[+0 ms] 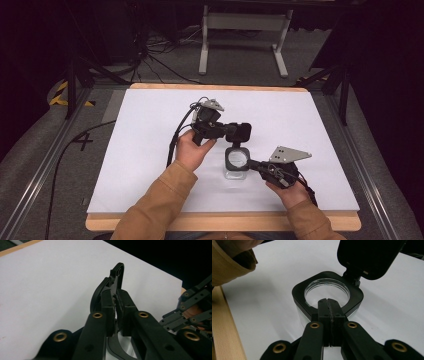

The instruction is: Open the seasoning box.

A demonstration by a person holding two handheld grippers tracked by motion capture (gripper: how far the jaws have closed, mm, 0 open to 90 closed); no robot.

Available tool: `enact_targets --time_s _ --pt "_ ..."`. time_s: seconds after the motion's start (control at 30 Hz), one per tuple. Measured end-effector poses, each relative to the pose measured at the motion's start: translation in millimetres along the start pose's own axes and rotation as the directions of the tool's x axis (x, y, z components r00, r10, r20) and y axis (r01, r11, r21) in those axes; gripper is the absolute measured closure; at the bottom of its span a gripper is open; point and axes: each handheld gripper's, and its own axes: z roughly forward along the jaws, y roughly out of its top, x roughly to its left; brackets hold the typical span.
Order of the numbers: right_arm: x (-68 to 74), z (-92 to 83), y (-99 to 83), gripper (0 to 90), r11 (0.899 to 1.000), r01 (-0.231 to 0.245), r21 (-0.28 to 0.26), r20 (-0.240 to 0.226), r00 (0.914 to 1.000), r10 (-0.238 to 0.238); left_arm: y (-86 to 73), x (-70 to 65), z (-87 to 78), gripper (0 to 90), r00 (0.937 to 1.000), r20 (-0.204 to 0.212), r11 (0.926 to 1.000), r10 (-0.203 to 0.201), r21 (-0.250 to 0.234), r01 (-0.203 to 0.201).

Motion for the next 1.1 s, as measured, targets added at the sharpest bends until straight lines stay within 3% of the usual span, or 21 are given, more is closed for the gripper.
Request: enact_targets --time_s 0.13,0.27,0.37,0.57,0.77,0.9,1.03,1.1 --pt "2.0 0.4 3.7 88.4 0.999 0.031 0.018 0.008 0.9995 -0.031 -1.4 -4.5 -11.6 78.5 0.9999 -0.001 0.9998 0.015 0.012 -0.015" --pt "-1.0 -2.5 11.5 85.3 0.999 0.038 0.009 -0.006 0.9993 -0.038 -7.7 -14.1 -30.7 69.5 0.9987 -0.04 0.999 0.032 0.031 -0.031" --pt "-7.8 -7.9 16.7 82.3 0.999 0.041 0.005 -0.012 0.9991 -0.041 -13.4 -18.1 -49.4 64.8 0.9983 -0.055 0.9998 0.017 -0.005 -0.017" --pt "-27.3 -17.9 24.0 75.0 0.999 0.036 0.015 -0.041 0.9986 -0.035 -25.8 -22.7 -76.0 58.0 0.9952 -0.098 0.9999 0.003 0.012 -0.002" --pt "-51.8 -27.6 35.0 67.7 0.999 0.033 -0.006 -0.037 0.9988 -0.033 -44.2 -19.3 -96.4 55.5 0.9854 -0.17 0.9995 0.003 0.03 0.002" --pt "-69.1 -29.8 36.5 66.5 1.0 0.02 -0.006 -0.01 0.9997 -0.02 -57.2 -9.8 -106.9 53.4 0.979 -0.202 0.9979 -0.026 0.053 0.037" --pt "-86.7 -31.2 35.4 65.0 1.0 -0.015 -0.015 0.01 0.9998 0.015 -72.3 2.2 -114.9 51.7 0.965 -0.261 0.9944 -0.03 0.091 0.055" --pt "-93.1 -31.6 34.5 64.3 0.999 -0.031 -0.016 0.016 0.9994 0.031 -77.9 7.3 -118.0 50.9 0.9638 -0.264 0.9933 -0.04 0.094 0.067"
